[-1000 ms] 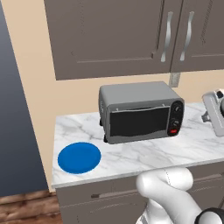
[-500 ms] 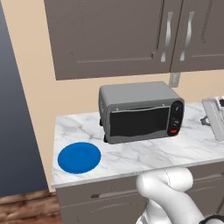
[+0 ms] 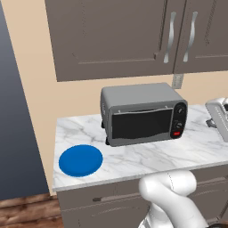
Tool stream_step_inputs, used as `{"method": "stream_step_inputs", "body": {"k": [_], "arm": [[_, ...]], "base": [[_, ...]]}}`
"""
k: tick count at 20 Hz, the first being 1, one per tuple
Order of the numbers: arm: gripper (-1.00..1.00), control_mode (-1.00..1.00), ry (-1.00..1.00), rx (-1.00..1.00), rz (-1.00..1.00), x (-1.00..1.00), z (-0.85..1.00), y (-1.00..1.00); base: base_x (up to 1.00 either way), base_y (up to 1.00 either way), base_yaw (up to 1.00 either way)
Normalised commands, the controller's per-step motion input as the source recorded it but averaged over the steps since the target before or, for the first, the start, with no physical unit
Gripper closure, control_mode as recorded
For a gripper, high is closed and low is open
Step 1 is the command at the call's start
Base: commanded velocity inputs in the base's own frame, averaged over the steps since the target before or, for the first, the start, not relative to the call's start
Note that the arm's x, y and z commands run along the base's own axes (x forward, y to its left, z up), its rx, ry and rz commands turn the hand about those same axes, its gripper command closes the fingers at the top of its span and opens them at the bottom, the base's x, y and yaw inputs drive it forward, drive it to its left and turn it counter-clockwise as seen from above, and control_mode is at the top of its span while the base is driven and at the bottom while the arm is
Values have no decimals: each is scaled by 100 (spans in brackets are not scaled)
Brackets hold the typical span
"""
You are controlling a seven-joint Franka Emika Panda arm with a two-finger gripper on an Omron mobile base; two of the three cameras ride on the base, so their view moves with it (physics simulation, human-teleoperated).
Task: Pull the toaster oven rack outwards. Pick up the baguette from the plate and place it on the toaster oven rack. Close the toaster oven door fully and set the temperature to the lowest setting.
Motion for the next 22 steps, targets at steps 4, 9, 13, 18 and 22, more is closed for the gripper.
{"method": "stream_step_inputs", "body": {"k": [4, 9, 13, 18, 22], "arm": [[100, -100, -19, -26, 0, -28, 0, 0], [100, -100, -10, -27, 0, -19, 0, 0], [100, -100, 0, -21, 0, 0, 8, 1], [100, -100, 0, -8, 0, 1, 21, 0], [100, -100, 0, 0, 0, 5, 22, 0]], "base": [[0, 0, 0], [0, 0, 0], [0, 0, 0], [0, 0, 0], [0, 0, 0]]}}
